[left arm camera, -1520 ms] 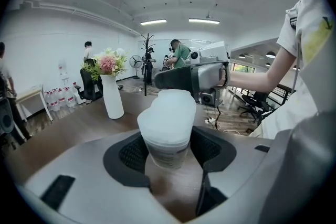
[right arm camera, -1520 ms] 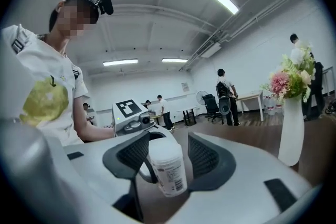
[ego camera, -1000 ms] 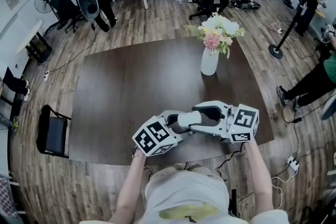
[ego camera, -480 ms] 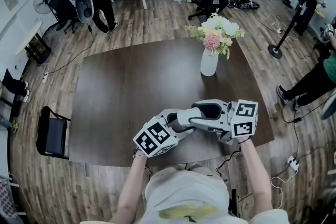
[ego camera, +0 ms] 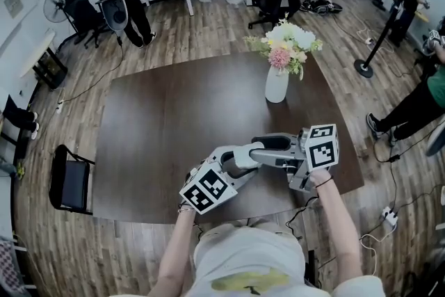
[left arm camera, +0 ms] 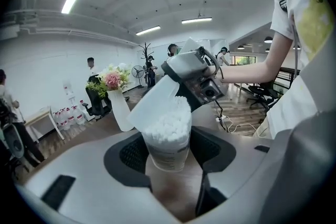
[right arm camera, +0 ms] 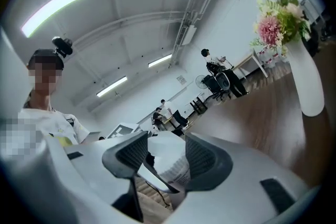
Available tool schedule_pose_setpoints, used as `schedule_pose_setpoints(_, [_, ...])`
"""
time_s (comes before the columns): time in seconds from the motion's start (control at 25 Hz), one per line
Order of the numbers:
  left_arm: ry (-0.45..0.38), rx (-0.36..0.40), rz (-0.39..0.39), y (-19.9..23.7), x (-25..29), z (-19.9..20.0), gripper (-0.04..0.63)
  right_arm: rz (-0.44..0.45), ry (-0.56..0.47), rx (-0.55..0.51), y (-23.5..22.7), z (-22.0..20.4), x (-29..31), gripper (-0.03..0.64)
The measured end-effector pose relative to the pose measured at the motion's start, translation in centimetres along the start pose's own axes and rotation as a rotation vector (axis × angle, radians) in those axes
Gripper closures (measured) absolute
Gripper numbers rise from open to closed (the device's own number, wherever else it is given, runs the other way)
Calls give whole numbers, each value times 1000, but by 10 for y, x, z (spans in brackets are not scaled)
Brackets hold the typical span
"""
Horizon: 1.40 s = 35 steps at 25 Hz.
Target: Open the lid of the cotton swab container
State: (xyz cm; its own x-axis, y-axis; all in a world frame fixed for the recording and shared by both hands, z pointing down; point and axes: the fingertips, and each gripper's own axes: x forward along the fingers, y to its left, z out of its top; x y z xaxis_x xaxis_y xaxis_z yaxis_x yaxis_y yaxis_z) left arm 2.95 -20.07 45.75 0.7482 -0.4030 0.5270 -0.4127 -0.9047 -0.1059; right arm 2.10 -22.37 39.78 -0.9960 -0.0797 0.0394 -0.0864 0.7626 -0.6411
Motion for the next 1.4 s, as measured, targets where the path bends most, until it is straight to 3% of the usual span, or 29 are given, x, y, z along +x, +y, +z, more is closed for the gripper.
schedule_pose_setpoints(0.4, [4, 19, 26, 3, 6, -3, 345, 19, -21, 124, -10, 2, -2, 383])
schedule_pose_setpoints(0.52, [-24, -14, 8, 1, 6, 0, 345, 27, -33, 68, -6, 4, -3, 383])
schedule_pose_setpoints(0.64, [-52, -63, 9, 3, 4, 0, 345, -27, -103, 4, -7, 12, -12, 380])
schedule_pose_setpoints(0.84, [-70, -177, 112, 26, -6, -9, 345, -83, -128, -54, -11, 9, -32, 375])
schedule_pose_setpoints(0.92, [-74, -222, 169, 36, -11, -13, 345, -148, -145, -90, -18, 6, -40, 443])
schedule_pose_setpoints(1.0, [-75, -258, 220, 44, -15, -17, 345, -236, -168, -141, -28, 4, -48, 553])
schedule_pose_setpoints(1.04, [-75, -269, 243, 46, -16, -19, 345, -277, -175, -165, -32, 3, -52, 571])
schedule_pose_setpoints(1.4, [-89, -332, 377, 59, -28, -30, 345, -535, -253, -283, -52, -2, -74, 595])
